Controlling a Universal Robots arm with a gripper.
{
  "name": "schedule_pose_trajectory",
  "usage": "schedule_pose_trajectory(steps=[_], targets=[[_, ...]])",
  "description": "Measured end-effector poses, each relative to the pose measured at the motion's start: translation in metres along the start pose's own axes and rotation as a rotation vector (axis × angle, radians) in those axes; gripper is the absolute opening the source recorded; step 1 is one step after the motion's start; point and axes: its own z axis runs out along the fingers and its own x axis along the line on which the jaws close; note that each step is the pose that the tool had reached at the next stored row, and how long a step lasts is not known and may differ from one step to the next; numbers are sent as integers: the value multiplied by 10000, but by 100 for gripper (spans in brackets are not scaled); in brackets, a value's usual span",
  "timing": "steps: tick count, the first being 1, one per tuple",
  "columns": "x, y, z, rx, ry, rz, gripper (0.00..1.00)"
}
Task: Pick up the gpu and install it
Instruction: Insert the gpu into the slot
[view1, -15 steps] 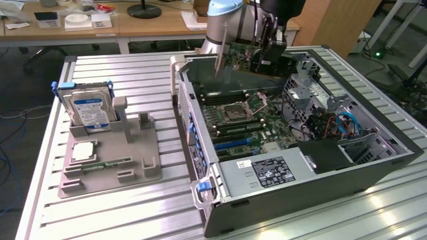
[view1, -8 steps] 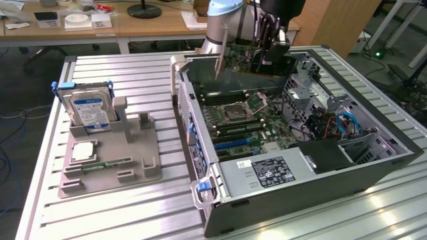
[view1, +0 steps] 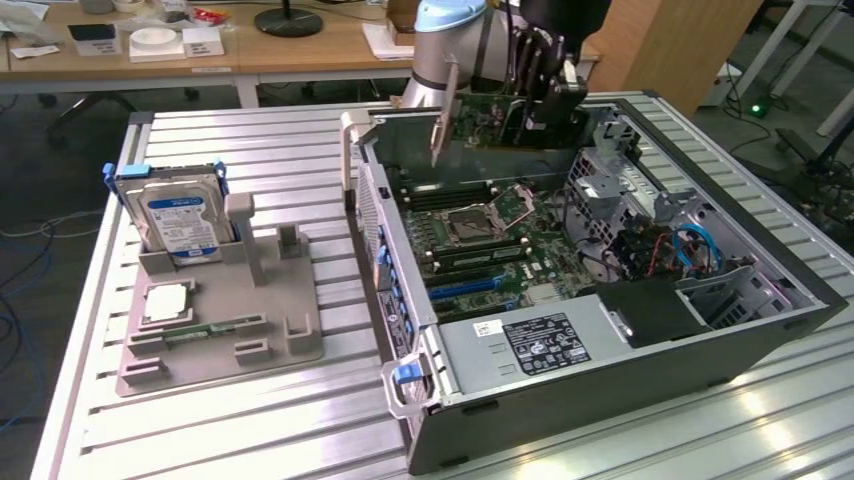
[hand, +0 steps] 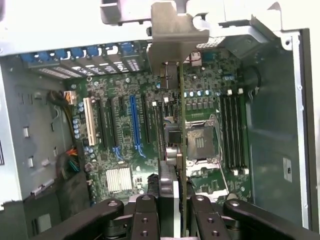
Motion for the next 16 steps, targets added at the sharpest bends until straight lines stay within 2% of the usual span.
schedule_pose_trajectory(steps=[9,16], targets=[[0,0,3,-15,-1,-1148,28],[0,0,3,-15,-2,-1160,28]])
